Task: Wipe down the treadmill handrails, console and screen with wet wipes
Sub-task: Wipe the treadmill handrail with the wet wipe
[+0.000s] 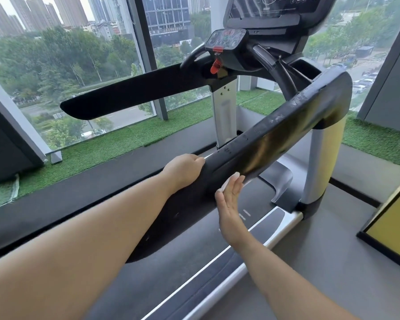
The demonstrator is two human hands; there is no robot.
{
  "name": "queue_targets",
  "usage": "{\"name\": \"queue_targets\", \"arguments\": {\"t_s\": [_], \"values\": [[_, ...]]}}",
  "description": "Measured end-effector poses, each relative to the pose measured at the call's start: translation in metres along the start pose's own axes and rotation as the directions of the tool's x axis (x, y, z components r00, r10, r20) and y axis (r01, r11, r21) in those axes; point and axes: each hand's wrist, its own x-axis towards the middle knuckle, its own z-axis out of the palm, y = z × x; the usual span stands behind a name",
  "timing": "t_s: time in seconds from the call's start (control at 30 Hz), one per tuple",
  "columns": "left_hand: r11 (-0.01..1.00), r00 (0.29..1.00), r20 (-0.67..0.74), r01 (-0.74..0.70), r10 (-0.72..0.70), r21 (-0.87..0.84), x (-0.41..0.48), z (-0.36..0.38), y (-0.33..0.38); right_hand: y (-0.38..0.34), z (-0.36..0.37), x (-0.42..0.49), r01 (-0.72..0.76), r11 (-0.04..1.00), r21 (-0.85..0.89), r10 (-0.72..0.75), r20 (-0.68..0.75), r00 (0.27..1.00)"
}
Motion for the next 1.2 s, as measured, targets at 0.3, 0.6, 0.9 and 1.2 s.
{"name": "queue_targets", "arguments": {"t_s": [0.3,0.6,0.9,1.2], "values": [[0.996,0.999,0.003,0.048,-0.048,0.073,-0.031,-0.006,-0.046,-0.004,0.022,-0.001,-0.120,0.948,0.295,0.147,-0.071,0.987],[0.993,0.998,-0.068,0.024,-0.017,0.115,-0.029,-0.001,-0.050,0.003,0.011,0.023,-0.177,0.894,0.411,0.287,-0.223,0.932],[0.991,0.995,-0.098,0.012,0.002,0.136,-0.027,0.001,-0.053,-0.004,0.027,-0.003,-0.057,0.994,0.091,0.070,-0.150,0.986],[0.988,0.991,-0.132,0.011,0.010,0.157,-0.026,0.002,-0.052,-0.011,0.048,-0.023,0.052,0.999,-0.007,-0.053,-0.082,0.995]]}}
